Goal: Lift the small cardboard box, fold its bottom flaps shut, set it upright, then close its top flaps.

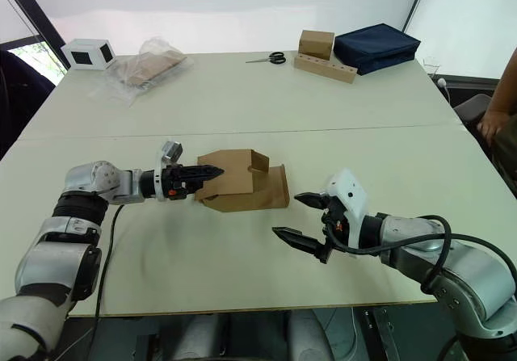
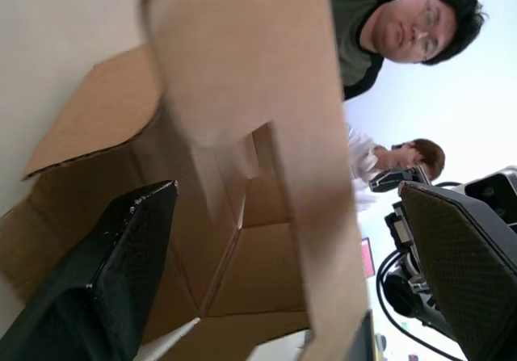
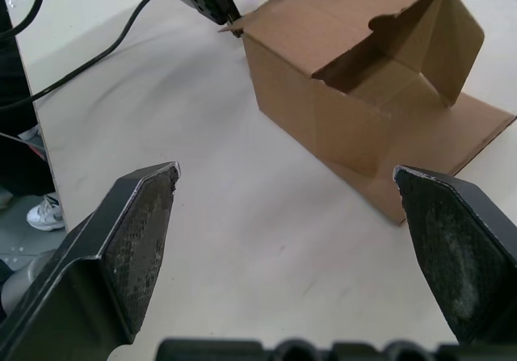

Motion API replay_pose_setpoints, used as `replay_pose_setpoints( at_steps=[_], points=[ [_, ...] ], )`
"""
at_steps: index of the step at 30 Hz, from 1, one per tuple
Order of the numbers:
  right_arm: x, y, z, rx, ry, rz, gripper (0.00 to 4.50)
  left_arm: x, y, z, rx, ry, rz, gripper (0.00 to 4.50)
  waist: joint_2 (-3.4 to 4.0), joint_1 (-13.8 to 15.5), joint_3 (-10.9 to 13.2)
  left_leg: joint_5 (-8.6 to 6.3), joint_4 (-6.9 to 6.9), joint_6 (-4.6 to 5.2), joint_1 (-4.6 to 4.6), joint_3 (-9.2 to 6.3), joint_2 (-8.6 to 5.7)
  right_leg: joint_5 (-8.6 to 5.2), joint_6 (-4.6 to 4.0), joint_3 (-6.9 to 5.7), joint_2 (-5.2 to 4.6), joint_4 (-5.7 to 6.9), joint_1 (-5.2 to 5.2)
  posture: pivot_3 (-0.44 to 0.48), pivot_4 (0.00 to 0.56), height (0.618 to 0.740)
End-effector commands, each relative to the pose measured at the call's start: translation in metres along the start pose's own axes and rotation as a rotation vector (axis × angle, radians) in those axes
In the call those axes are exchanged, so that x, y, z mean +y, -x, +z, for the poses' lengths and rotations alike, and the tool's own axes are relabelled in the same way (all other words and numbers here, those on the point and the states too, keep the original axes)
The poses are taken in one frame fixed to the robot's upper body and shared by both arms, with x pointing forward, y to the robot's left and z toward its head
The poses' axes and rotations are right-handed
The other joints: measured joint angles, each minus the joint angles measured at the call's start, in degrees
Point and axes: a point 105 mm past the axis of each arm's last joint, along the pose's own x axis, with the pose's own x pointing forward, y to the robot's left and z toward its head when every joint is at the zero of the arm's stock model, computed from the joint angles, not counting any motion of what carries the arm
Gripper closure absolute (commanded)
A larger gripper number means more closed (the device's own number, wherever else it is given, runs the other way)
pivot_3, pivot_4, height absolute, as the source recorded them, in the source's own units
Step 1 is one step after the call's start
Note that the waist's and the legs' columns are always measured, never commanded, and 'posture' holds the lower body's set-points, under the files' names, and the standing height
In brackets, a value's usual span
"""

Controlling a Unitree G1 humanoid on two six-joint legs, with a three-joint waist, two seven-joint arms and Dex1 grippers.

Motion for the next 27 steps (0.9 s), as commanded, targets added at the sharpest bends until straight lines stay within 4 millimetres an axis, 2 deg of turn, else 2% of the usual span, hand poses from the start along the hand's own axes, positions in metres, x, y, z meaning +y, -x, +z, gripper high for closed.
replay_pose_setpoints(
  at_steps=[1, 2, 4, 8, 9, 15, 21, 27],
  points=[
    [0.004, 0.001, 0.008, -0.043, 0.034, 0.001, 0.02, -0.009, -0.006, 0.009, -0.015, -0.033, -0.033, 0.0, 0.0, 0.1, 0.0, 0.0, 0.02, 0.0, -0.01, 0.0, 0.0, 0.0, 0.0, 0.0, 0.0, 0.0, 0.0, 0.0, 0.15, 0.74],
    [0.004, 0.001, 0.007, -0.044, 0.033, 0.001, 0.02, -0.008, -0.007, 0.01, -0.019, -0.031, -0.034, 0.0, 0.0, 0.2, 0.0, 0.0, 0.04, 0.01, -0.02, 0.0, 0.0, 0.0, 0.0, -0.01, 0.0, 0.0, 0.0, 0.0, 0.15, 0.74],
    [0.004, 0.0, 0.006, -0.043, 0.03, 0.0, 0.0, -0.009, -0.009, 0.012, -0.035, -0.023, -0.046, 0.5, 0.0, 0.1, 0.0, -0.01, 0.06, 0.02, -0.03, 0.0, 0.0, 0.0, 0.0, -0.01, -0.01, 0.0, 0.01, 0.0, 0.15, 0.74],
    [0.004, 0.0, 0.005, -0.044, 0.024, -0.001, 0.0, -0.01, -0.012, 0.013, -0.049, -0.024, -0.061, 1.84, 0.0, 0.1, 0.0, -0.02, 0.06, 0.03, -0.03, -0.01, 0.0, 0.0, 0.0, -0.02, 0.0, 0.01, 0.0, 0.0, 0.15, 0.74],
    [0.005, 0.0, 0.004, -0.043, 0.023, -0.001, 0.0, -0.01, -0.013, 0.013, -0.05, -0.023, -0.067, 2.34, 0.0, 0.1, 0.0, -0.02, 0.06, 0.03, -0.03, -0.01, 0.0, 0.0, 0.0, -0.01, 0.0, 0.01, 0.0, 0.0, 0.15, 0.74],
    [0.006, 0.001, 0.001, -0.037, 0.012, 0.004, 0.0, -0.016, -0.017, 0.009, -0.043, -0.019, -0.108, 4.46, 0.0, 0.2, 0.0, -0.02, 0.07, 0.03, -0.03, -0.01, 0.0, 0.0, 0.01, -0.02, -0.01, 0.01, 0.01, 0.0, 0.15, 0.74],
    [0.004, 0.003, -0.001, -0.034, 0.011, 0.006, 0.0, -0.021, -0.016, 0.005, -0.037, -0.034, -0.128, 4.46, 0.0, 0.1, 0.0, -0.01, 0.08, 0.03, -0.03, -0.02, 0.0, 0.0, 0.01, -0.02, -0.01, 0.03, 0.01, 0.0, 0.15, 0.74],
    [-0.008, 0.003, 0.012, -0.096, 0.032, -0.049, 0.0, -0.031, -0.011, 0.013, -0.087, -0.153, -0.136, 4.46, 0.0, 0.1, 0.0, -0.01, 0.09, 0.02, -0.03, -0.03, 0.0, 0.01, 0.01, -0.02, -0.01, 0.03, 0.01, 0.0, 0.15, 0.74]
  ],
)
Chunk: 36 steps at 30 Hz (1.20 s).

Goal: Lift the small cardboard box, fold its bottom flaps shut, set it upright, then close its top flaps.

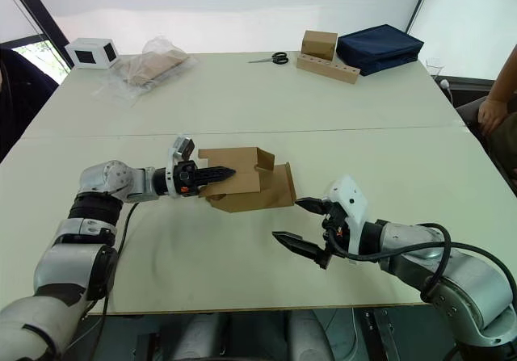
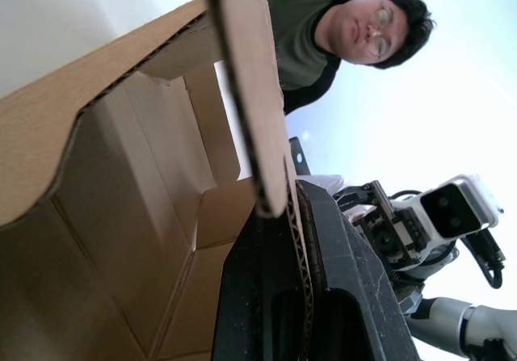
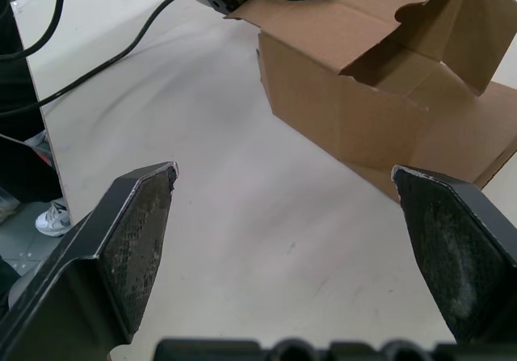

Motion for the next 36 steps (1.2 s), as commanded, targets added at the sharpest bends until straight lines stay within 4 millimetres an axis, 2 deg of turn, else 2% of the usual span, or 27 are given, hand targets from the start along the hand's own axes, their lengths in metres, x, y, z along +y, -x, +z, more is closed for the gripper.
replay_pose_setpoints(
  at_steps=[1, 4, 8, 14, 17, 20, 22, 24, 26, 29, 30, 36],
  points=[
    [-0.011, 0.001, 0.021, -0.1, 0.059, -0.07, 0.0, -0.018, 0.005, 0.017, -0.075, -0.154, -0.032, 4.46, 0.0, 0.0, 0.0, 0.0, 0.0, 0.0, 0.0, -0.01, 0.0, 0.0, 0.0, 0.0, 0.0, 0.0, 0.0, 0.0, 0.15, 0.74],
    [-0.024, -0.001, 0.034, -0.188, 0.074, -0.14, 0.0, -0.033, 0.007, 0.031, -0.152, -0.338, -0.044, 4.46, 0.0, 0.0, 0.0, 0.03, 0.0, -0.05, 0.0, -0.02, 0.01, 0.0, 0.0, 0.0, 0.0, 0.01, -0.01, 0.0, 0.15, 0.74],
    [-0.043, 0.001, 0.055, -0.319, 0.046, -0.218, 0.0, -0.058, 0.01, 0.039, -0.148, -0.514, -0.073, 4.46, 0.01, 0.1, 0.0, 0.1, 0.0, -0.18, -0.01, 0.0, 0.01, 0.0, 0.0, 0.0, -0.03, 0.0, -0.02, 0.0, 0.15, 0.74],
    [-0.054, 0.004, 0.093, -0.522, -0.062, -0.213, 0.0, -0.087, 0.013, 0.051, -0.114, -0.718, -0.088, 4.46, 0.01, -0.1, 0.0, 0.1, -0.01, -0.18, -0.01, 0.01, 0.01, 0.0, 0.0, 0.0, -0.02, 0.03, -0.04, 0.0, 0.15, 0.74],
    [-0.058, 0.002, 0.108, -0.586, -0.092, -0.195, 0.0, -0.093, 0.015, 0.051, -0.09, -0.763, -0.102, 4.46, 0.02, -0.1, 0.0, 0.1, -0.01, -0.18, -0.01, 0.02, 0.01, 0.0, 0.0, 0.0, -0.02, 0.03, -0.04, 0.0, 0.15, 0.74],
    [-0.057, -0.001, 0.122, -0.637, -0.097, -0.158, 0.7, -0.096, 0.017, 0.05, -0.058, -0.786, -0.119, 4.5, 0.02, -0.2, 0.0, 0.09, -0.01, -0.16, -0.01, 0.03, 0.01, 0.0, 0.0, 0.01, -0.02, 0.03, -0.04, 0.0, 0.15, 0.74],
    [-0.059, -0.006, 0.132, -0.657, -0.083, -0.151, 1.32, -0.1, 0.019, 0.049, -0.039, -0.806, -0.133, 4.5, 0.03, -0.3, 0.0, 0.09, -0.02, -0.16, -0.02, 0.03, 0.01, 0.0, 0.0, 0.01, -0.01, 0.04, -0.06, 0.0, 0.15, 0.74],
    [-0.06, -0.014, 0.14, -0.66, -0.064, -0.146, 2.15, -0.106, 0.02, 0.049, -0.024, -0.831, -0.155, 4.5, 0.04, -0.5, 0.0, 0.08, -0.02, -0.15, -0.03, 0.03, 0.01, 0.0, 0.0, 0.01, 0.0, 0.04, -0.09, 0.0, 0.15, 0.74],
    [-0.059, -0.02, 0.148, -0.667, -0.056, -0.132, 2.8, -0.11, 0.02, 0.05, -0.017, -0.849, -0.166, 4.5, 0.04, -0.7, 0.0, 0.08, -0.02, -0.15, -0.03, 0.03, 0.01, 0.0, 0.0, 0.01, 0.0, 0.05, -0.1, 0.0, 0.15, 0.74],
    [-0.059, -0.029, 0.155, -0.666, -0.049, -0.123, 4.13, -0.112, 0.02, 0.05, -0.013, -0.861, -0.175, 4.5, 0.04, -1.1, 0.0, 0.09, -0.03, -0.17, -0.05, 0.02, 0.01, 0.0, 0.0, 0.0, 0.0, 0.05, -0.1, 0.0, 0.15, 0.74],
    [-0.058, -0.032, 0.156, -0.661, -0.043, -0.116, 4.36, -0.113, 0.02, 0.051, -0.012, -0.864, -0.178, 4.5, 0.04, -1.2, 0.0, 0.1, -0.03, -0.17, -0.06, 0.03, 0.01, 0.0, 0.0, 0.0, -0.02, 0.05, -0.11, 0.0, 0.15, 0.74],
    [-0.055, -0.048, 0.155, -0.628, -0.029, -0.105, 4.36, -0.119, 0.019, 0.05, -0.012, -0.88, -0.198, 4.5, 0.04, -1.7, 0.0, 0.11, -0.04, -0.19, -0.07, 0.02, 0.02, 0.0, 0.0, 0.01, 0.0, 0.06, -0.15, 0.0, 0.15, 0.74]
  ],
)
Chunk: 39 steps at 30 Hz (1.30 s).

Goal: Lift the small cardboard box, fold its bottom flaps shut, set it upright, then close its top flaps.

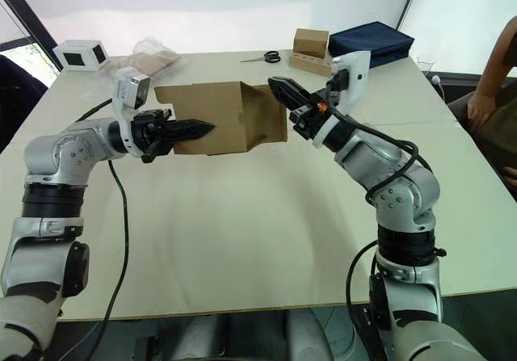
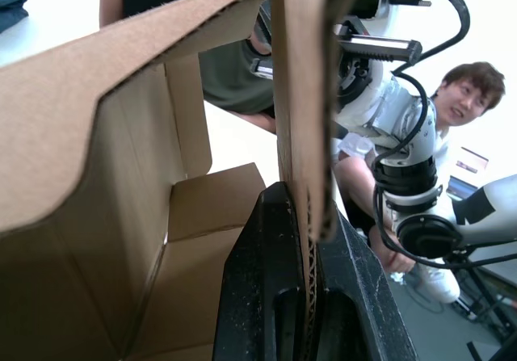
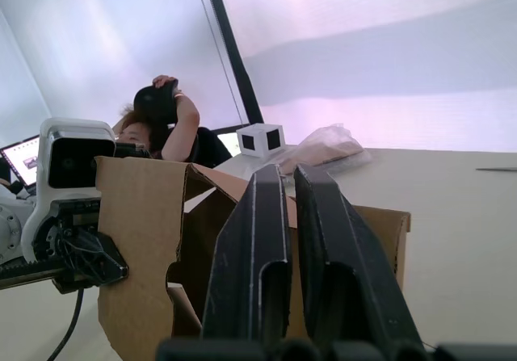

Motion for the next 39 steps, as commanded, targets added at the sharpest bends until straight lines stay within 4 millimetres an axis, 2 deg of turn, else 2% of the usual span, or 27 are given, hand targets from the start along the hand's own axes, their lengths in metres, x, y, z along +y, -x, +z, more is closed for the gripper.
replay_pose_setpoints(
  at_steps=[1, 7, 16, 25, 31, 39],
  points=[
    [0.007, -0.006, 0.004, -0.019, 0.03, 0.025, 4.36, -0.01, -0.003, 0.015, -0.012, -0.072, -0.039, 4.5, 0.0, 0.0, 0.0, 0.0, 0.0, 0.0, 0.0, 0.0, 0.0, 0.0, 0.0, 0.0, 0.0, 0.0, 0.0, 0.0, 0.15, 0.74],
    [0.017, -0.009, -0.008, 0.006, 0.015, 0.057, 4.36, -0.012, -0.004, 0.018, -0.024, -0.076, -0.046, 4.5, 0.0, 0.0, 0.0, -0.01, 0.0, 0.01, 0.0, 0.0, 0.0, 0.0, 0.0, 0.0, -0.01, 0.0, 0.0, 0.0, 0.15, 0.74],
    [0.035, -0.018, -0.017, 0.001, -0.03, 0.109, 4.36, -0.01, -0.009, 0.019, -0.033, -0.075, -0.051, 4.5, 0.01, 0.0, 0.0, 0.0, 0.0, 0.0, 0.0, 0.0, 0.0, 0.0, 0.0, 0.0, -0.01, 0.0, -0.01, 0.0, 0.15, 0.74],
    [0.045, -0.022, -0.023, 0.002, -0.06, 0.141, 4.36, -0.007, -0.01, 0.017, -0.042, -0.065, -0.047, 4.5, 0.01, 0.0, 0.0, 0.0, 0.0, 0.0, 0.0, 0.0, 0.0, 0.0, 0.0, 0.0, -0.01, 0.01, -0.02, 0.0, 0.15, 0.74],
    [0.044, -0.011, -0.02, 0.013, -0.041, 0.16, 4.36, -0.004, -0.006, 0.018, -0.041, -0.07, -0.025, 4.5, 0.01, 0.1, 0.0, 0.0, 0.0, 0.0, 0.0, 0.0, 0.0, 0.0, 0.0, 0.0, -0.02, 0.01, -0.01, 0.0, 0.15, 0.74],
    [0.041, 0.015, -0.011, 0.035, -0.007, 0.156, 4.36, -0.005, -0.004, 0.02, -0.045, -0.078, -0.017, 4.5, 0.01, 0.1, 0.0, -0.05, 0.0, 0.08, -0.01, 0.0, -0.01, 0.0, 0.0, 0.01, -0.02, 0.0, -0.01, 0.0, 0.15, 0.74]
  ],
)
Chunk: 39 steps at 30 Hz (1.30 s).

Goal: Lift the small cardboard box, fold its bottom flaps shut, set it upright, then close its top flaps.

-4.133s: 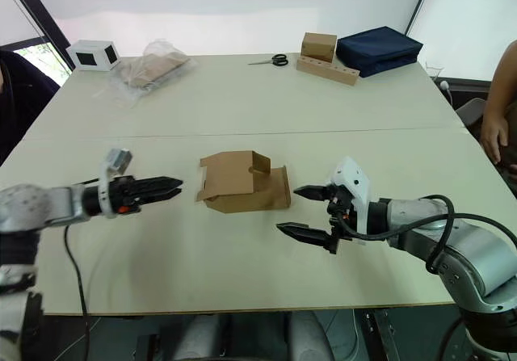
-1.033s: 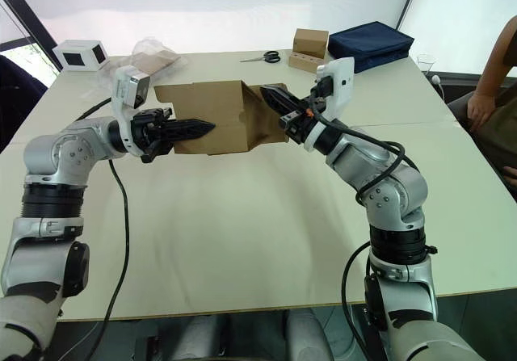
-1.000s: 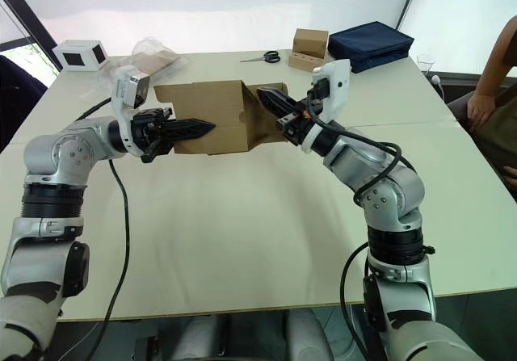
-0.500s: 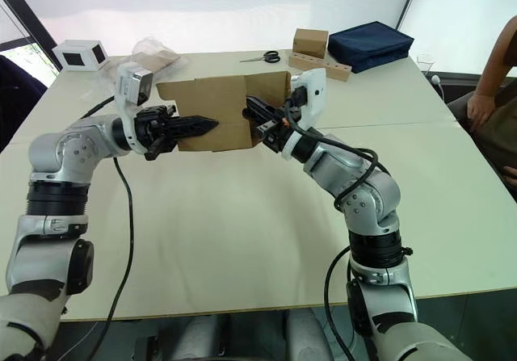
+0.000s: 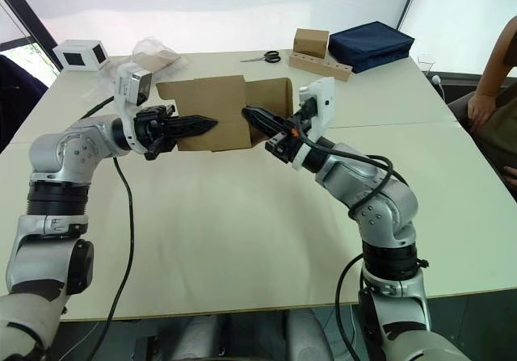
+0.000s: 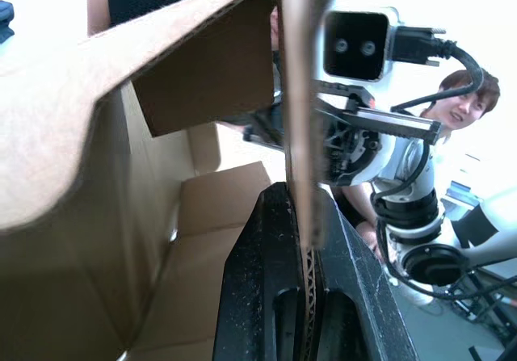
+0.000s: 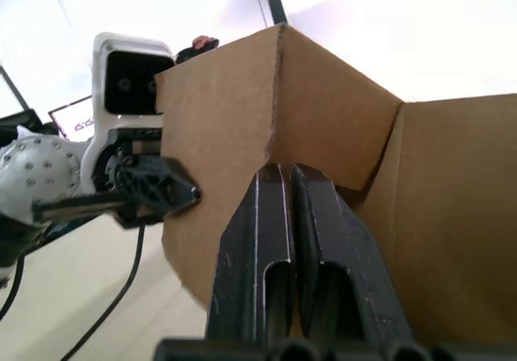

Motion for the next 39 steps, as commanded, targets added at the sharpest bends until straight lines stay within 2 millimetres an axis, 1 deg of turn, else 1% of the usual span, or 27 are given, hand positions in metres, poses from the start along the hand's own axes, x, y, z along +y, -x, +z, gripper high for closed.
replay_pose_setpoints(
  at_steps=[1, 4, 7, 10, 13, 21, 29, 39],
  points=[
    [0.012, 0.016, 0.022, -0.05, 0.035, 0.04, 4.36, -0.005, 0.001, 0.016, -0.019, -0.062, -0.005, 4.5, 0.0, 0.0, 0.0, -0.01, 0.0, 0.01, 0.0, 0.0, 0.0, 0.0, 0.0, 0.0, 0.0, 0.0, 0.0, 0.0, 0.15, 0.74],
    [0.014, 0.036, 0.026, -0.028, 0.025, 0.043, 4.36, -0.004, 0.002, 0.017, -0.02, -0.062, -0.001, 4.5, 0.0, 0.2, 0.0, -0.01, 0.0, 0.02, -0.01, -0.01, 0.0, 0.0, 0.0, -0.01, -0.01, -0.01, 0.01, 0.0, 0.15, 0.74],
    [0.011, 0.051, 0.011, 0.058, 0.018, 0.008, 4.36, -0.004, 0.002, 0.019, -0.021, -0.064, -0.002, 4.5, 0.0, 0.2, 0.0, -0.06, 0.01, 0.11, -0.03, 0.0, -0.01, 0.0, 0.0, -0.01, -0.04, -0.03, 0.02, 0.0, 0.15, 0.74],
    [0.001, 0.056, -0.004, 0.11, 0.02, -0.056, 4.36, -0.004, 0.001, 0.021, -0.027, -0.066, -0.007, 4.5, 0.0, 0.1, 0.0, -0.07, 0.01, 0.14, -0.03, -0.02, 0.0, 0.0, 0.0, -0.01, 0.01, -0.02, 0.01, 0.0, 0.15, 0.74],
    [-0.005, 0.054, -0.009, 0.108, 0.028, -0.092, 4.36, -0.004, 0.0, 0.022, -0.026, -0.066, -0.016, 4.5, 0.0, 0.0, 0.0, -0.08, 0.01, 0.14, -0.03, 0.0, 0.0, 0.0, 0.0, 0.0, 0.02, -0.01, 0.0, 0.0, 0.15, 0.74],
    [-0.011, 0.035, -0.008, 0.054, 0.061, -0.102, 4.36, -0.011, -0.005, 0.02, -0.018, -0.06, -0.049, 4.5, 0.0, 0.2, 0.0, -0.05, 0.01, 0.09, -0.02, -0.01, 0.0, 0.0, 0.0, 0.0, 0.02, -0.02, 0.0, 0.0, 0.15, 0.74],
    [-0.001, 0.012, -0.008, 0.016, 0.038, -0.027, 4.36, -0.016, -0.01, 0.017, -0.019, -0.048, -0.069, 4.5, 0.01, 0.1, 0.0, 0.0, 0.01, 0.0, -0.02, -0.01, 0.0, 0.0, 0.0, 0.0, 0.02, -0.01, 0.0, 0.0, 0.15, 0.74],
    [0.007, 0.009, -0.012, 0.006, 0.012, 0.023, 4.36, -0.017, -0.008, 0.015, -0.027, -0.041, -0.061, 4.5, 0.01, 0.0, 0.0, 0.01, 0.01, -0.01, -0.02, -0.02, 0.0, 0.0, 0.0, 0.0, 0.01, -0.01, -0.01, 0.0, 0.15, 0.74]
  ],
)
